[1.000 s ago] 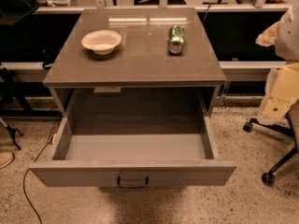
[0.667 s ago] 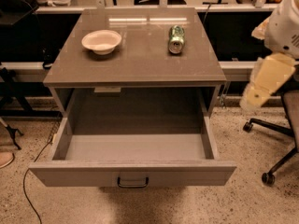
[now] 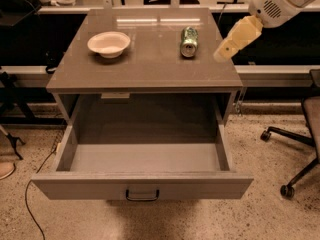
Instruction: Place green can into top drawer
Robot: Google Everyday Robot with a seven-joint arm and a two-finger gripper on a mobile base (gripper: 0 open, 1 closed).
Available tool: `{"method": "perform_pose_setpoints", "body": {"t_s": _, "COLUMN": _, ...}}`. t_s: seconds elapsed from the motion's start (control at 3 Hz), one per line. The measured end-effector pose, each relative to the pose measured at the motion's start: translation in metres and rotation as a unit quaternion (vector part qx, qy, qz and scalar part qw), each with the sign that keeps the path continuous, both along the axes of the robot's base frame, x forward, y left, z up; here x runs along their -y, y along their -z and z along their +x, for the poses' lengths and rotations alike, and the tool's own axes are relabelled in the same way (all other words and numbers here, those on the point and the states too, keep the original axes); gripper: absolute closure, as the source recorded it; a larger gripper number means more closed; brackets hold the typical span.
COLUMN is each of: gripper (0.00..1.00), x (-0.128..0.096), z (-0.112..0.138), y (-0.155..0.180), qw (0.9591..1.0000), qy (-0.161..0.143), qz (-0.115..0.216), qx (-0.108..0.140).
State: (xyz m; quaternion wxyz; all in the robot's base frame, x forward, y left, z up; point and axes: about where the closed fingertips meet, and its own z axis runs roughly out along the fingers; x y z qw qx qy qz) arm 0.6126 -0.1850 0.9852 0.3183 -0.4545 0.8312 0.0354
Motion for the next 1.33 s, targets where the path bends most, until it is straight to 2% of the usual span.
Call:
{"method": "perform_pose_setpoints", "body": {"t_s": 0.33, "gripper": 0.0, "x": -0.017, "z": 0.059, "y": 0.004, "qw": 0.9962, "qy": 0.066, "qz": 0.057, "qx": -0.007}}
{"method": "perform_pose_setpoints", "body": {"t_s": 0.67, "gripper": 0.0, "x": -0.019, "z": 0.062, "y": 0.005, "qw": 0.9924, "qy": 0.094, "qz": 0.077, "qx": -0.021}}
{"method": "perform_pose_setpoints", "body": {"t_s": 1.0, "gripper": 0.0, "x": -0.019, "z": 0.061, "y": 0.005, "qw": 0.9927, "qy": 0.092, "qz": 0.075, "qx": -0.021}}
{"method": "perform_pose_setpoints", "body": {"t_s": 1.33, "gripper": 0.0, "x": -0.028, "z": 0.073, "y": 0.01, "qw": 0.987, "qy": 0.127, "qz": 0.098, "qx": -0.014}}
